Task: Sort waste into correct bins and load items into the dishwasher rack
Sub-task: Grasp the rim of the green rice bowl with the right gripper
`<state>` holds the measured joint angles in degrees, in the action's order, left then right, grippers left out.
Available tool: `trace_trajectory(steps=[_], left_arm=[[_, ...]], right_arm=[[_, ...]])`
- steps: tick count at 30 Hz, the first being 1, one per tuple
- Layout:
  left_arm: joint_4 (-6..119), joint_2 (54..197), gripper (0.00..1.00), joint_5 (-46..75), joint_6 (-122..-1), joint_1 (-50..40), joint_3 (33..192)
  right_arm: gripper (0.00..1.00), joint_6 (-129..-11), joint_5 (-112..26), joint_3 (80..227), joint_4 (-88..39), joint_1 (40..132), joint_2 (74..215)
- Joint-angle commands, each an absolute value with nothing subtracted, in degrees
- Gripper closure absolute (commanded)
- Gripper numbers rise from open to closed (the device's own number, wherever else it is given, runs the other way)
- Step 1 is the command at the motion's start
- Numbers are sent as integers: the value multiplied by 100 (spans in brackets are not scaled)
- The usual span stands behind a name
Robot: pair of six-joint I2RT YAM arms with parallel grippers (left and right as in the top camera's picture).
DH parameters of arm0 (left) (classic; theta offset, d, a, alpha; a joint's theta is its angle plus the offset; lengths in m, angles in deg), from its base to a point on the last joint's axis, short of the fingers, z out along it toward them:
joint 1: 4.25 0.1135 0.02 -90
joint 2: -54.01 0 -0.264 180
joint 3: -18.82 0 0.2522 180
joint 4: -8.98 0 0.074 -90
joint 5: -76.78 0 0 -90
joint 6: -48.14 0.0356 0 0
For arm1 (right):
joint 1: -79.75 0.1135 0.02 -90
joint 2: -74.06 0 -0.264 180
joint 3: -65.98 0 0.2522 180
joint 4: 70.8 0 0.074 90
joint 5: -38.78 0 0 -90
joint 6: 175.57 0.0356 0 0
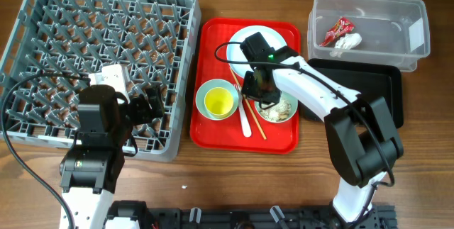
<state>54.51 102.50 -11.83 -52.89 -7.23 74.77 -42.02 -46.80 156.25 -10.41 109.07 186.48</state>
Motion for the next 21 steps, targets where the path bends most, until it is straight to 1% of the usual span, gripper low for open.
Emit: trace_trajectory(steps=[1, 3, 8, 15, 21], left_arm=[[5451, 10257, 0, -1181, -5256, -686, 7585], [5451, 10257, 0, -1181, -5256, -686, 7585], [5451, 10257, 0, -1181, -5256, -686, 7585], [5451, 10257, 0, -1183, -5256, -686, 7585], [5451, 10257, 0, -1183, -5256, -686, 7585]], right_arm=[[85, -4194, -4743, 15612, -1050, 10920, 18734], [86, -4211, -4745, 15612, -1052, 10920, 18734], [96, -4215, -4826, 15625, -973, 10920, 18731], [96, -4648, -4826, 15800, -702, 10914, 18565], [96, -5125, -4824, 15968, -624, 10877, 17896]])
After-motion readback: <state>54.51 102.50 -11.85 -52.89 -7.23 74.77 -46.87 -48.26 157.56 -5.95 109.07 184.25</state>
